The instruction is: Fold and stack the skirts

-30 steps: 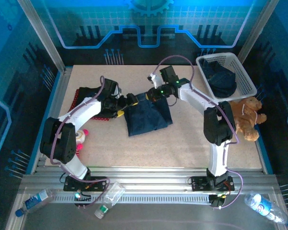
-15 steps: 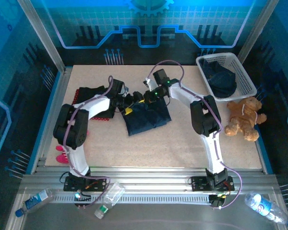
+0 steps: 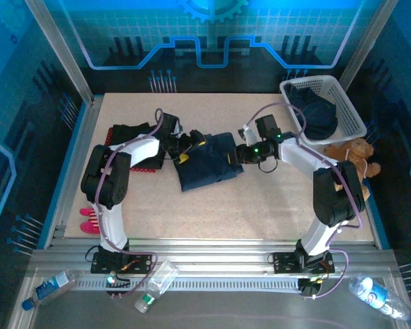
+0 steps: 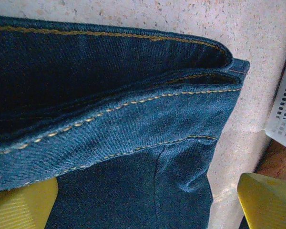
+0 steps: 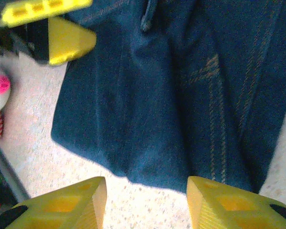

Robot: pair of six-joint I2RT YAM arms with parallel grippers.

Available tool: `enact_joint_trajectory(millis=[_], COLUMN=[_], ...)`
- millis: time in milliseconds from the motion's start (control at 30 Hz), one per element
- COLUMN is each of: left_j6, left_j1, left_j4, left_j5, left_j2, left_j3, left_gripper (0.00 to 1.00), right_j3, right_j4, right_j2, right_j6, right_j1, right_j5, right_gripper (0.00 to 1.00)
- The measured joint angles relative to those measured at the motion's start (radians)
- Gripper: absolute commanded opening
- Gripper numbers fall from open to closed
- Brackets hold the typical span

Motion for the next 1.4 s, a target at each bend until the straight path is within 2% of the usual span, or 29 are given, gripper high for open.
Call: enact_joint_trajectory(millis=[133, 533, 567, 600, 633, 700, 800, 967, 1100, 1233, 1333, 1400], left_j6=[0.000, 0.004, 0.005, 0.011, 0.016, 0.024, 0.030, 0.022, -0.034, -0.086, -0.087, -0.074], left_j1=[0.000, 0.000, 0.001, 0.003, 0.004, 0.008, 0.011, 0.008, -0.027, -0.083, -0.078, -0.061], left_j4=[-0.001, -0.009, -0.013, -0.019, -0.027, -0.048, -0.078, -0.134, -0.098, -0.039, -0.034, -0.048], left_j5=[0.000, 0.000, 0.001, 0.002, 0.003, 0.010, 0.027, 0.036, 0.059, 0.081, 0.097, 0.105], left_j2=[0.000, 0.011, 0.014, 0.018, 0.023, 0.028, 0.022, -0.104, -0.242, -0.182, -0.081, -0.069], left_j3=[0.000, 0.010, 0.016, 0.022, 0.032, 0.050, 0.060, -0.010, -0.122, -0.164, -0.154, -0.114], left_gripper=[0.99, 0.99, 0.99, 0.99, 0.99, 0.99, 0.99, 0.99, 0.99, 0.99, 0.99, 0.99], right_j3=[-0.071, -0.032, -0.032, -0.032, -0.032, -0.032, -0.033, -0.035, -0.033, 0.004, 0.080, 0.145], right_j4=[0.020, 0.043, 0.042, 0.043, 0.043, 0.046, 0.049, 0.048, 0.038, -0.028, -0.124, -0.200], right_j2=[0.024, 0.151, 0.151, 0.151, 0.151, 0.151, 0.151, 0.151, 0.151, 0.151, 0.151, 0.151], right_j6=[-0.006, -0.062, -0.068, -0.073, -0.079, -0.092, -0.105, -0.111, -0.119, -0.156, -0.214, -0.264], right_j1=[0.005, 0.027, 0.027, 0.028, 0.031, 0.040, 0.054, 0.058, 0.058, 0.058, 0.058, 0.065], right_j5=[-0.012, -0.036, -0.043, -0.050, -0.058, -0.067, -0.069, -0.069, -0.068, -0.055, -0.017, 0.033], right_gripper=[0.49, 0.45, 0.43, 0.36, 0.20, 0.07, 0.01, 0.00, 0.00, 0.00, 0.00, 0.00])
